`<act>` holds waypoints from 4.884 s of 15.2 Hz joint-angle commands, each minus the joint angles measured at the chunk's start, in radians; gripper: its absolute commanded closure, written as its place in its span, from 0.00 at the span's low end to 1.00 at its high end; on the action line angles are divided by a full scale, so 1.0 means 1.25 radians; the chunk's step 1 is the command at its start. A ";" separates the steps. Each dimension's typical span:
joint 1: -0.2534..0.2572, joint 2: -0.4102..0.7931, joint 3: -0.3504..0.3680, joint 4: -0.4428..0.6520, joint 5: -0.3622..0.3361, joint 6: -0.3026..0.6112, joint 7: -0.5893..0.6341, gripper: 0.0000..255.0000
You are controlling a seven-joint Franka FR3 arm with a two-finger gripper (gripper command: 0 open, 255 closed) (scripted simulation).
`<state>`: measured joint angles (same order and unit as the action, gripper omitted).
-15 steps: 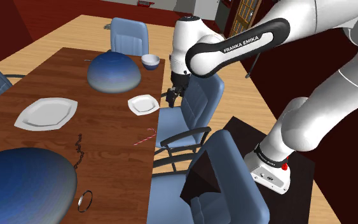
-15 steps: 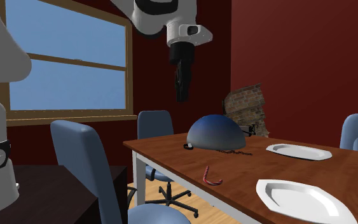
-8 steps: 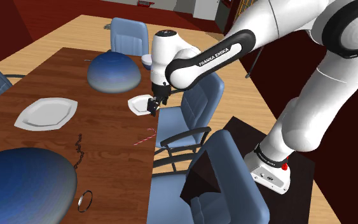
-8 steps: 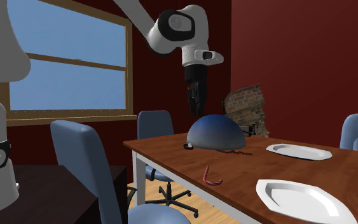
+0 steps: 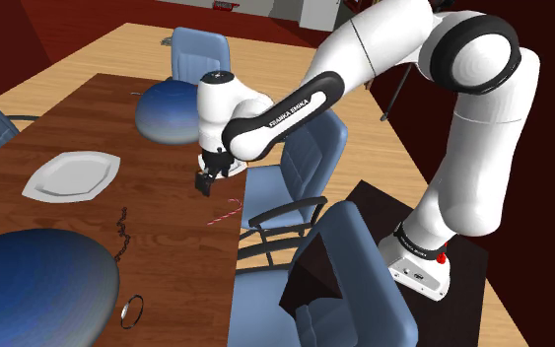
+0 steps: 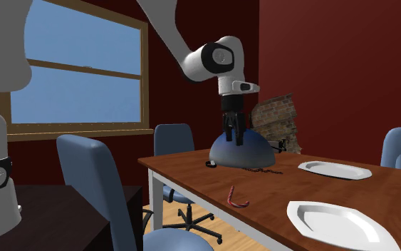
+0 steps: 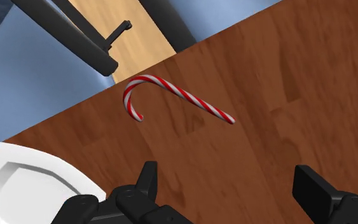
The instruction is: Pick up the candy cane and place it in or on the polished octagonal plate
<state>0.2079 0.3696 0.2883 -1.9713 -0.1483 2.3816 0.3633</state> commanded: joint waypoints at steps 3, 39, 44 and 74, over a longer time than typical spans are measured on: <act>0.029 0.077 -0.007 0.075 -0.026 0.007 0.024 0.00; -0.155 0.174 0.008 -0.018 -0.063 0.119 -0.357 0.00; -0.142 0.219 -0.007 -0.007 -0.080 0.154 -0.346 0.00; -0.157 0.160 0.014 -0.022 -0.059 0.110 -0.358 1.00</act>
<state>0.0157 0.5840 0.3007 -1.9953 -0.2269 2.5293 -0.0801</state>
